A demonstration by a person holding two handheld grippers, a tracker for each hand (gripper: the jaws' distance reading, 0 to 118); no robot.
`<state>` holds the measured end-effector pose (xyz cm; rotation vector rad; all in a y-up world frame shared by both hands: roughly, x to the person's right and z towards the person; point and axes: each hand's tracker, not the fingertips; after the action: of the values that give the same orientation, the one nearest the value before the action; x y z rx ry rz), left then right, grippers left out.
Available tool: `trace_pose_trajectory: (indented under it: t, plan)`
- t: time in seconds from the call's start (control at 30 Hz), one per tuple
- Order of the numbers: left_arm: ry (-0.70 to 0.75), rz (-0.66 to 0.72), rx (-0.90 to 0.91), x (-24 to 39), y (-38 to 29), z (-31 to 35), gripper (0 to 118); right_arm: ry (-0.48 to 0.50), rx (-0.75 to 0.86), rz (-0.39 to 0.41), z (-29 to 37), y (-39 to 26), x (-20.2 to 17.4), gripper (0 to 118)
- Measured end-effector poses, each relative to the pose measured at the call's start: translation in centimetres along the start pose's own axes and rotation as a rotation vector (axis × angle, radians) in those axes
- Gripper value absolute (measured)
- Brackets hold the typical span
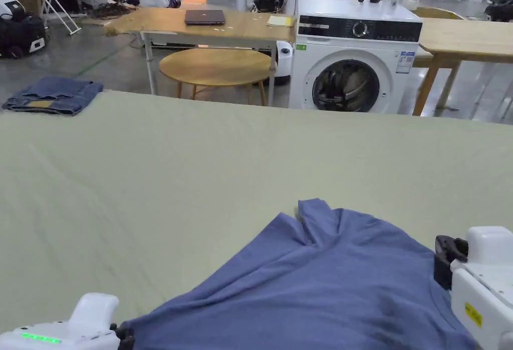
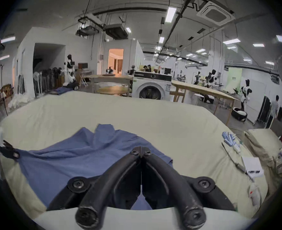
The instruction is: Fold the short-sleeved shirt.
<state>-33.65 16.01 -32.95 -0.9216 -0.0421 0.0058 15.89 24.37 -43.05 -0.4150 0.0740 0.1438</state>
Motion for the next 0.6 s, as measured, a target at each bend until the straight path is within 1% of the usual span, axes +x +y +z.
trace_pose_trajectory:
  t: [0.1, 0.13, 0.17, 0.2, 0.23, 0.27, 0.3, 0.33, 0.4, 0.5, 0.53, 0.57, 0.6]
  plan:
    - [0.018, -0.023, 0.043, 0.9, 0.2, 1.9, 0, 0.000, -0.092, 0.043, -6.9, 1.3, 1.2, 0]
    - [0.018, -0.026, 0.051, 1.1, 0.3, 2.4, 0, 0.033, -0.138, 0.046, -9.5, 1.6, 1.5, 6]
    - [0.022, -0.028, 0.061, 1.3, 0.5, 2.8, 0, 0.065, -0.196, 0.043, -12.1, 1.9, 1.8, 43]
    - [0.023, -0.035, 0.068, 1.5, 0.6, 3.0, 0, 0.087, -0.260, 0.039, -15.0, 1.9, 1.9, 83]
    - [0.024, -0.039, 0.071, 1.6, 0.7, 3.2, 0, 0.084, -0.320, 0.041, -17.6, 1.6, 2.0, 114]
    - [0.026, -0.041, 0.071, 1.6, 0.8, 3.2, 0, 0.079, -0.316, 0.055, -19.5, 1.3, 1.9, 118]
    - [0.027, -0.042, 0.066, 1.6, 0.9, 3.1, 0, 0.076, -0.303, 0.082, -21.1, 1.3, 1.8, 118]
    - [0.034, -0.044, 0.061, 1.6, 0.9, 3.0, 0, 0.074, -0.337, 0.077, -22.4, 0.9, 1.6, 118]
    - [0.040, -0.044, 0.065, 1.4, 0.7, 2.4, 0, 0.114, -0.412, 0.091, -24.9, 0.4, 1.3, 118]
    - [0.041, -0.044, 0.067, 1.3, 0.5, 2.1, 0, 0.129, -0.471, 0.101, -26.8, -1.1, 0.8, 117]
    - [0.045, -0.049, 0.068, 1.3, 0.5, 2.0, 0, 0.139, -0.498, 0.078, -26.7, -1.2, 0.9, 112]
    - [0.045, -0.059, 0.067, 1.4, 0.6, 2.0, 0, 0.159, -0.474, 0.007, -25.9, -0.8, 1.4, 96]
    - [0.047, -0.072, 0.076, 1.5, 0.5, 2.1, 0, 0.178, -0.450, -0.029, -25.1, -0.8, 1.3, 72]
